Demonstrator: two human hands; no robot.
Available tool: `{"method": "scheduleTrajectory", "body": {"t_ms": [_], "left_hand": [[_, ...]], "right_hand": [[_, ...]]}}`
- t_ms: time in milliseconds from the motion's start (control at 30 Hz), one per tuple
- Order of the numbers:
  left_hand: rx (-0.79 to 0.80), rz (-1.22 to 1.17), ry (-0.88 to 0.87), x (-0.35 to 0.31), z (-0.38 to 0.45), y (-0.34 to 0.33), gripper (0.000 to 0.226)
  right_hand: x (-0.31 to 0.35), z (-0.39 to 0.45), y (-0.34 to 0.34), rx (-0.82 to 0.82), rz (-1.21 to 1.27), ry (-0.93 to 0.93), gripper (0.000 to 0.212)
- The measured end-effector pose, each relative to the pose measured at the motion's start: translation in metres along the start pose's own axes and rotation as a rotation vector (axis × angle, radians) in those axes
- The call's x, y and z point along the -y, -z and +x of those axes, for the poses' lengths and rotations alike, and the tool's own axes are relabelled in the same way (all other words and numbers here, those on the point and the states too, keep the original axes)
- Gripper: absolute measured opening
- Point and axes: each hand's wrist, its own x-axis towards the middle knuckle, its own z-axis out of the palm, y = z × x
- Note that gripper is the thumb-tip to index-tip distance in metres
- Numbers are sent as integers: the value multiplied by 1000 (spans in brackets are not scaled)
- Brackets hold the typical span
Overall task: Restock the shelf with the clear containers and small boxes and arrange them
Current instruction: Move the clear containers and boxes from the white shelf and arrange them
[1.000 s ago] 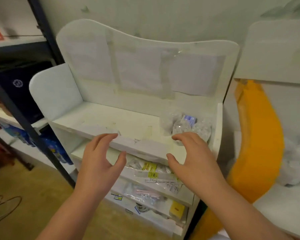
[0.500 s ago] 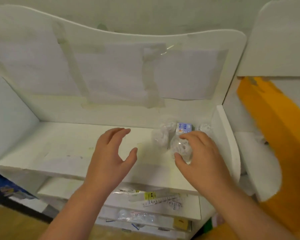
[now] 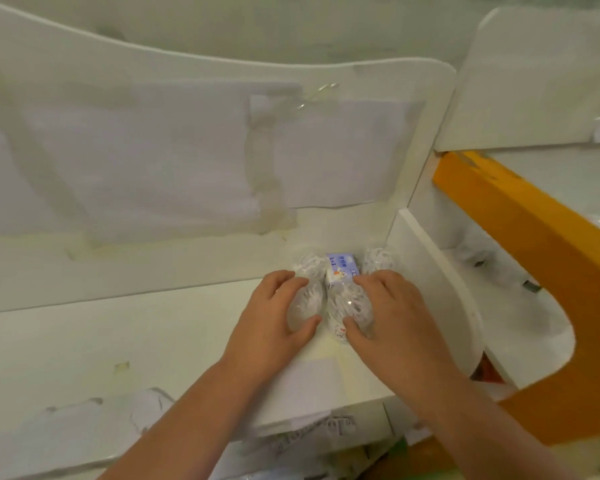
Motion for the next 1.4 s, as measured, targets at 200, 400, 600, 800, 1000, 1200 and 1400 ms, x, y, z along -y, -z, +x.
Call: {"method": "scheduleTrajectory", "body": {"t_ms": [200, 400, 600, 800, 1000, 1200, 1400], "left_hand": [[-7, -77, -38, 7, 3, 0, 51], [-102, -109, -56, 21, -1, 27, 52], [-182, -145, -20, 25, -9, 51, 52], [-220, -151, -17, 9, -14, 62, 52], [-240, -145, -48, -26, -23, 62, 52], [-248, -112, -91, -84, -42, 49, 52], [-223, -132, -103, -170, -78, 15, 51]], "right_hand": [[9, -3, -14, -5, -30, -37, 60], [15, -3, -26, -37, 34, -70, 61], [22, -5, -40, -56, 180, -90, 61], [29, -18, -19, -110, 290, -87, 62], [21, -40, 25, -92, 390, -74, 67], [-5, -89, 68, -128, 395, -23, 68], [-53, -167, 113, -125, 367, -17, 62]]}}
